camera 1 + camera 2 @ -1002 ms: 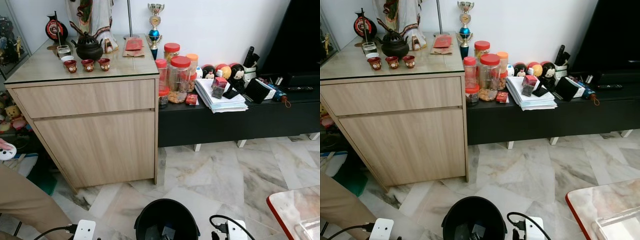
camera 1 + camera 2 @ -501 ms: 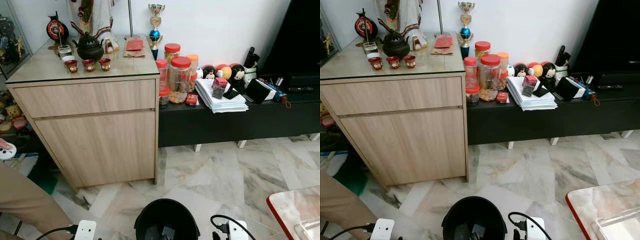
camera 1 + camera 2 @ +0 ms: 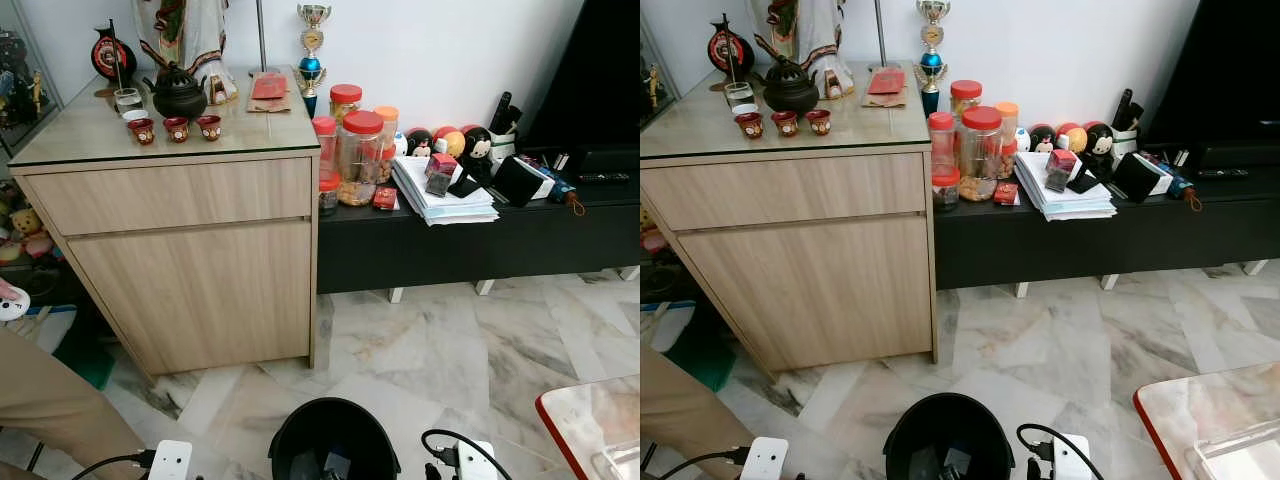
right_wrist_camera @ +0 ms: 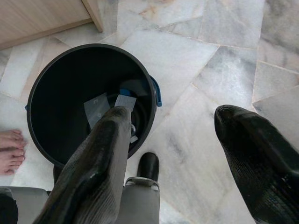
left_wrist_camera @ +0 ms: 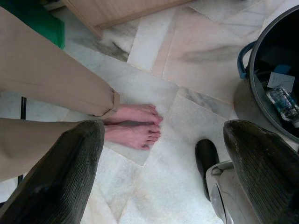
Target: Picking trash to rubbish bin
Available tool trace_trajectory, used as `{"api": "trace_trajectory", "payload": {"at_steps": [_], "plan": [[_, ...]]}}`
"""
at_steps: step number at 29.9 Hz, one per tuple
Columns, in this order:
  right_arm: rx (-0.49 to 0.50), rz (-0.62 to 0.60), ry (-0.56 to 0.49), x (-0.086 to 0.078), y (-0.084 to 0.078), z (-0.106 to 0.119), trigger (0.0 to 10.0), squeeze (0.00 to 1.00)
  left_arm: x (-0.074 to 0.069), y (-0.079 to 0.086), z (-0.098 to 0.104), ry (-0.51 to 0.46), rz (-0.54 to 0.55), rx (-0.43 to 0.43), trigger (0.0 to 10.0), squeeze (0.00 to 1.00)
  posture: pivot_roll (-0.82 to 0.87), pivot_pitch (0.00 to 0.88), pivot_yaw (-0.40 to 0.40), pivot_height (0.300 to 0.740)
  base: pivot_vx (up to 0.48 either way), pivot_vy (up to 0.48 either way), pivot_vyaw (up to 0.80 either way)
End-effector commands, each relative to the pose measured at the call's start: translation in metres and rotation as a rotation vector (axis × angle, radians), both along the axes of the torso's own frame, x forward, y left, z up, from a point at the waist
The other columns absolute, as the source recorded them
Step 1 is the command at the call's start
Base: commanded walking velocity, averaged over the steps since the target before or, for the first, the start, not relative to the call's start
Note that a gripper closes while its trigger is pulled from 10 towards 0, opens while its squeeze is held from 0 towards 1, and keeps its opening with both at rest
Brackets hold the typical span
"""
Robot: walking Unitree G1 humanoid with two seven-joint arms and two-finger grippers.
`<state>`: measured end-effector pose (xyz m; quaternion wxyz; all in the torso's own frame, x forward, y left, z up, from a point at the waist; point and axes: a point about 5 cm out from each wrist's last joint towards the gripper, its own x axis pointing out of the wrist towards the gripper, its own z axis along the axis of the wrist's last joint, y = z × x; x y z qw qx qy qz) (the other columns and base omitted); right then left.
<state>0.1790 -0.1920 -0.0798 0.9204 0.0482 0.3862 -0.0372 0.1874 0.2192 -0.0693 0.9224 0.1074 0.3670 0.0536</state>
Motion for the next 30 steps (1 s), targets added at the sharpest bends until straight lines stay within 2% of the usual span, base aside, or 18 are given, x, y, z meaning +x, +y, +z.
{"api": "trace_trajectory", "payload": {"at_steps": [1,11,30], "plan": [[0.001,-0.023,0.016,-0.0034,-0.0028,-0.0016,10.0,0.0,-0.0037,-0.0009,-0.0021,0.009,-0.001,0.0,10.0,0.0,0.16,0.051,-0.048,0.74,0.0,0.0,0.0],[0.002,-0.024,0.02,-0.0044,-0.0031,-0.0021,10.0,0.0,-0.003,-0.0009,-0.0017,0.004,0.002,-0.003,10.0,0.0,0.16,0.051,-0.048,0.74,0.0,0.0,0.0],[0.003,-0.025,0.026,-0.0059,-0.0044,-0.0027,10.0,0.0,-0.0035,-0.0018,-0.002,0.002,0.007,-0.008,10.0,0.0,0.16,0.053,-0.05,0.74,-0.272,0.0,0.0]]}}
